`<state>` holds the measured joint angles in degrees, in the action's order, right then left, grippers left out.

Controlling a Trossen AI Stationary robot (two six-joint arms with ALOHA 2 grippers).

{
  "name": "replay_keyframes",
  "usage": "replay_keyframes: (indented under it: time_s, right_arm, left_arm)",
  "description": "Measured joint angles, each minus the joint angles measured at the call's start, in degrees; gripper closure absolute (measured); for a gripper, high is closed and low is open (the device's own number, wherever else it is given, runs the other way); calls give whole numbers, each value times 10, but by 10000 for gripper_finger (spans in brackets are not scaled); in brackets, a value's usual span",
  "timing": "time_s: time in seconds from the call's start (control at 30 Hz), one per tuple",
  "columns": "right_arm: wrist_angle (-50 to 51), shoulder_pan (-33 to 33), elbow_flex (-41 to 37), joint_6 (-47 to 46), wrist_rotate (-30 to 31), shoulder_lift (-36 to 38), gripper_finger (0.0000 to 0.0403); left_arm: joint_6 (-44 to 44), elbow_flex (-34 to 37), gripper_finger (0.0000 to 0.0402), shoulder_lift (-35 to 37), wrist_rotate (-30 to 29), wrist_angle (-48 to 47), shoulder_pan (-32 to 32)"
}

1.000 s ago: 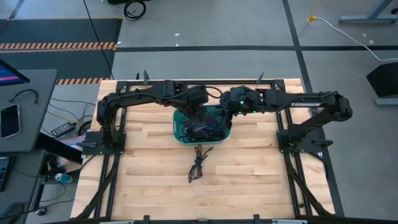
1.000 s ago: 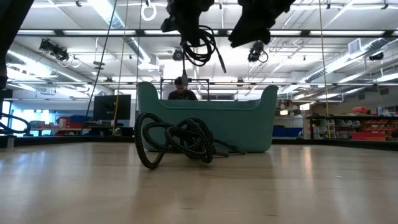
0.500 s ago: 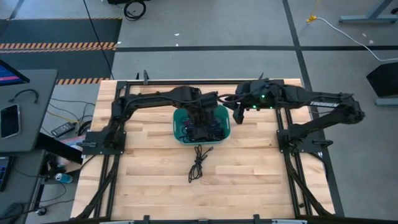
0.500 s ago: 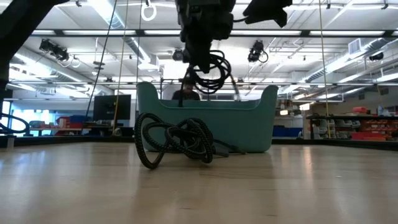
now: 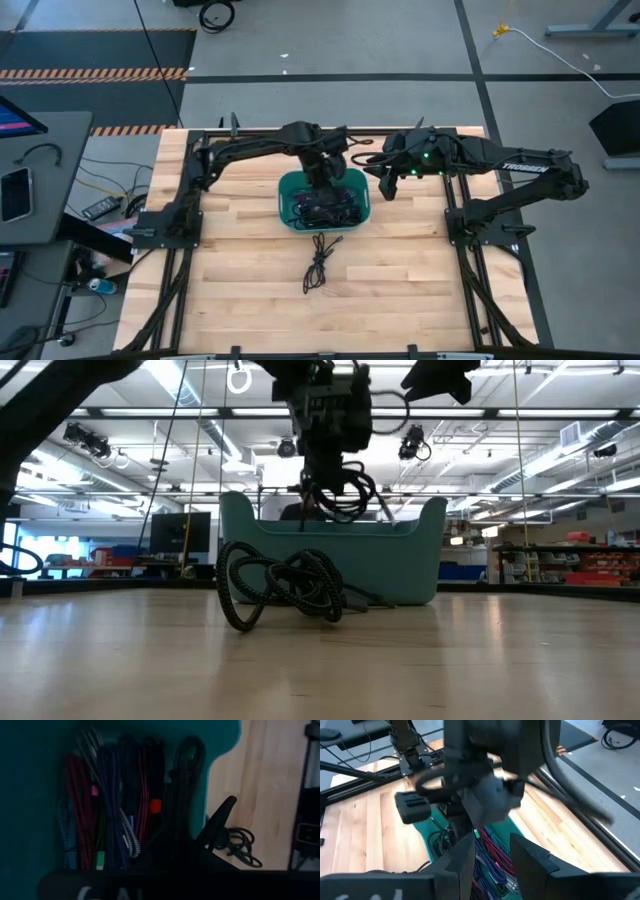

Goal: Pick and place USB-C Cables
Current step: Put the bottom black charger cable into the light blue bin

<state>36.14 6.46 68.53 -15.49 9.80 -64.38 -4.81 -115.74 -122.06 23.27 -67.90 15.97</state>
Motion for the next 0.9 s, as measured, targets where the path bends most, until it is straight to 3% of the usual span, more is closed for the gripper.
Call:
replay_keyframes:
  time_s: [0.3, 0.9]
  right_arm:
    - [0, 0, 0, -12, 0, 0, 273]
    - [-1, 0, 0, -41, 12, 0, 273]
  left_arm:
    - [-35, 0, 381, -66, 55, -4, 9]
    - [-64, -1, 381, -91, 56, 10, 26]
